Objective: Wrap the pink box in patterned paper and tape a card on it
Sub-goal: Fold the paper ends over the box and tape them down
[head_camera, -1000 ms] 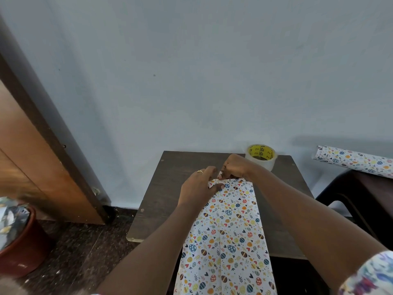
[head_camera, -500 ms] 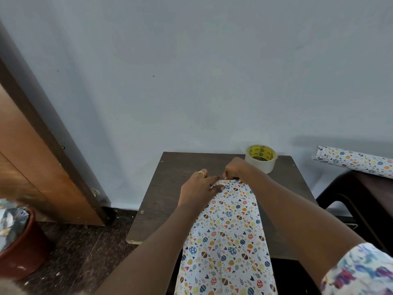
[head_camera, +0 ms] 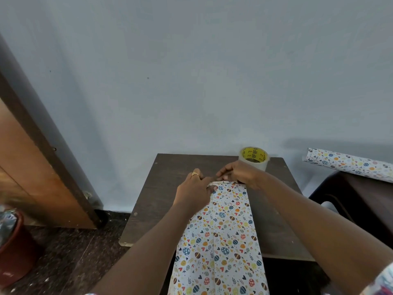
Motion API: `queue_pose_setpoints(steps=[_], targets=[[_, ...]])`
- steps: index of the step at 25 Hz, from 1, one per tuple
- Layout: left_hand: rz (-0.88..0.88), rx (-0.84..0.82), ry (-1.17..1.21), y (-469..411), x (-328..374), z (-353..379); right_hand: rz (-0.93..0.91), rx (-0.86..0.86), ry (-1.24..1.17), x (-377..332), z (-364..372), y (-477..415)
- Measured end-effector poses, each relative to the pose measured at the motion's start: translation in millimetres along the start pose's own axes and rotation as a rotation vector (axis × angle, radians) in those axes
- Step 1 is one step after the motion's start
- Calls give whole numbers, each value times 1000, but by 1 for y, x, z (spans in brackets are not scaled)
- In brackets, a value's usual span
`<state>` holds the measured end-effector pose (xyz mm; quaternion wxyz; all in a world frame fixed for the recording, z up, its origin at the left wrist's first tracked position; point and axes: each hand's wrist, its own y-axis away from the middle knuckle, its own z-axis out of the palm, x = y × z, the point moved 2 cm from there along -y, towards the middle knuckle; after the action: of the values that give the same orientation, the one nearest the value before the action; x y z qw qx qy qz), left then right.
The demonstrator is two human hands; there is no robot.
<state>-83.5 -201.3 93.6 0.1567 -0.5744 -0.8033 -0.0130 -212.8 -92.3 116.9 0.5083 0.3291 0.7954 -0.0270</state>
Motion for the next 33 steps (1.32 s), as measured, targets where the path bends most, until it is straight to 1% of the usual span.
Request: queue_pose_setpoints(steps=[2, 5, 7, 10, 12, 14, 17, 21, 23, 25, 26, 28, 29, 30, 31, 32, 33], targets=[[3, -6, -15, 0, 0, 1, -19, -51, 191, 7, -6, 11], [15, -33, -49, -2, 1, 5, -62, 6, 414, 1, -6, 15], [37, -36, -87, -3, -1, 6, -107, 50, 463, -11, 0, 9], [42, -29, -126, -3, -3, 8, -174, 84, 385, -17, 14, 1], [7, -59, -63, -3, -5, 8, -170, 118, 338, -12, 20, -1], [-35, -78, 17, -2, -6, 7, -157, 187, 248, -6, 22, 2], [-71, -26, 52, -2, -4, 4, -173, 296, 150, -1, 25, 7], [-100, 30, 102, -1, -7, 5, -224, 346, 143, -4, 31, 17], [-129, 36, 159, 0, -8, 5, -172, 497, 154, -2, 34, 29], [-126, 23, 176, 1, -8, 5, -52, 678, 166, 6, 42, 43], [-128, 13, 179, 1, -9, 6, 19, 710, 185, 11, 47, 50], [-165, -12, 130, 1, -10, 3, 165, 661, 240, 18, 49, 60], [-205, -9, 78, 4, -10, 2, 238, 587, 260, 18, 45, 65], [-255, 13, 0, 6, -12, 0, 290, 471, 318, 12, 39, 71], [-353, 15, -27, 11, -14, -3, 321, 317, 414, 6, 35, 75], [-460, -2, -36, 17, -16, -9, 335, 175, 518, -1, 33, 76], [-556, -41, -21, 22, -17, -17, 336, 74, 610, -6, 33, 74]])
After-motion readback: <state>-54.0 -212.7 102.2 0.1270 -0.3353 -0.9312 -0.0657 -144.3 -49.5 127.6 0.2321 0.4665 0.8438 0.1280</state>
